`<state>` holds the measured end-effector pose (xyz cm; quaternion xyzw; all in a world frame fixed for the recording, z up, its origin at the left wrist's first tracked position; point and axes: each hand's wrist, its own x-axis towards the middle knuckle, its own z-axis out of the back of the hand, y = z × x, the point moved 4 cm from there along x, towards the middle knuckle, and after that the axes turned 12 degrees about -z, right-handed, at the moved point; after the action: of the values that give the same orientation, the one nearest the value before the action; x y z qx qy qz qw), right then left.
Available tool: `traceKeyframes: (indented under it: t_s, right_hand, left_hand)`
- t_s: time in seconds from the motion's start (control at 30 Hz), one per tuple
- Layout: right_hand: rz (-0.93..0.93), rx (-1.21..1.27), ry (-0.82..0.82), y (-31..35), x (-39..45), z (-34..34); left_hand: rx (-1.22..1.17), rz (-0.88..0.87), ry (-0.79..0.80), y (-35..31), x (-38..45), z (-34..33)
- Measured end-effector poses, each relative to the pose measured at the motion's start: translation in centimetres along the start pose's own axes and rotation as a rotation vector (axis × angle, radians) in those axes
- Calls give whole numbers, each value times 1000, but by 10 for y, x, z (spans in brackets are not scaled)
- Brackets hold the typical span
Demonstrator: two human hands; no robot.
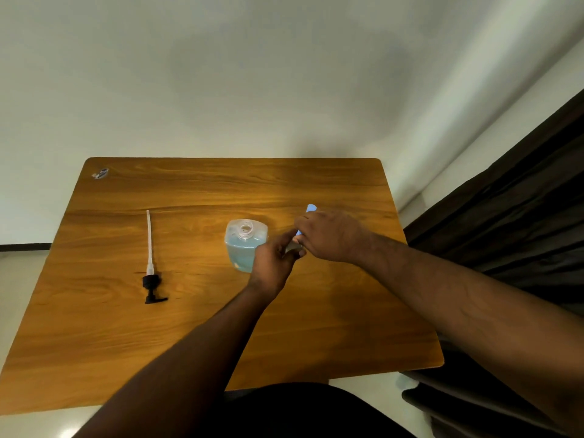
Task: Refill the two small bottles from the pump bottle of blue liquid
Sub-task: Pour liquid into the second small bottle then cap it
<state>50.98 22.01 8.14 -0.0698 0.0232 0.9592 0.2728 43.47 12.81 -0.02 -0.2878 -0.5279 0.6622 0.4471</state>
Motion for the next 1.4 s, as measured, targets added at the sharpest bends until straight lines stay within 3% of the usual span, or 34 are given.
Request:
traceKeyframes:
  t_s: [0.5, 0.87, 1.03, 1.13, 1.27, 1.4]
  right_hand:
    - [-443, 341, 60, -63, 41, -100]
    - [-451, 382, 27, -67, 37, -104]
    - [-401, 383, -180, -49, 7, -75]
    - [-267, 476, -258, -3, -8, -57]
    - [-123, 580, -231, 79, -15, -54]
    - [-81, 689, -72, 155, 14, -79]
  left_hand:
    - [308, 288, 217, 89, 8, -47]
    - [384, 332, 369, 108, -5, -39]
    - [303, 403, 330, 104, -32, -5]
    - [302, 444, 262, 108, -55, 39]
    - [366, 444, 145, 117, -88, 110]
    - [433, 366, -75, 120, -118, 171]
